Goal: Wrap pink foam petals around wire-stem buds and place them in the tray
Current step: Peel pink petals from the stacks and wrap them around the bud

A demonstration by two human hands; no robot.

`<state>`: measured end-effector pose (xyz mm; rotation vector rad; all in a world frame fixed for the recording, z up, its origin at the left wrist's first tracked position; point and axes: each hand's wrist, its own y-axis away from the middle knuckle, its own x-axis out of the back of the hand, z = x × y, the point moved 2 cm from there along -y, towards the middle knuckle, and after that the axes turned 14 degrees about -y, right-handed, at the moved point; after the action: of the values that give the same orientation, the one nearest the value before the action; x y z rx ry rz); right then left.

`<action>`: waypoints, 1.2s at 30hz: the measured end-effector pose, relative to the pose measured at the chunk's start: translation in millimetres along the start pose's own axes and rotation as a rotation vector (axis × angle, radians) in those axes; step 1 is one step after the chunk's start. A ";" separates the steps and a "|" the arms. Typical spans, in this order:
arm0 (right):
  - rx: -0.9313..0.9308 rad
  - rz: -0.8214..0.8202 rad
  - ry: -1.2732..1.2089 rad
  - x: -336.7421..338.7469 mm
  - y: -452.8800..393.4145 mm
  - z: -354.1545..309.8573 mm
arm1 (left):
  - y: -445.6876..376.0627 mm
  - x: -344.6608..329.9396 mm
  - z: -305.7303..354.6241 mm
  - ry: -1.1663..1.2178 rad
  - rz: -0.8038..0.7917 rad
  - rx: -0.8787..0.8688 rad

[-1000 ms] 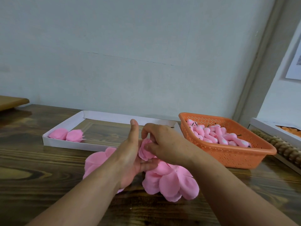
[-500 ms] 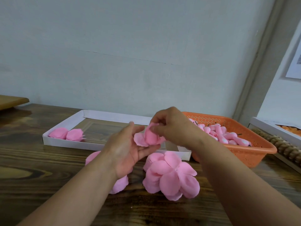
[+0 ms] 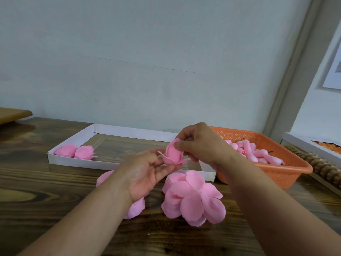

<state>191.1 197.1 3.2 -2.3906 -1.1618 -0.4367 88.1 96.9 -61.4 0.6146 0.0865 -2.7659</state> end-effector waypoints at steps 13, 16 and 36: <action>0.048 -0.183 0.021 10.3 12.3 3.9 | 0.3 6.0 -3.1 -0.145 -0.189 0.081; 0.070 -0.258 0.021 10.4 13.5 -0.3 | -0.2 7.9 -2.2 -0.161 -0.183 0.086; 0.022 -0.404 0.079 1.7 13.6 -1.7 | 3.1 8.7 0.4 -0.195 -0.171 0.168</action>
<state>202.8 189.9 2.0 -2.0944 -1.6067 -0.6344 81.4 91.4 -64.7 0.3893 -0.1439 -3.0048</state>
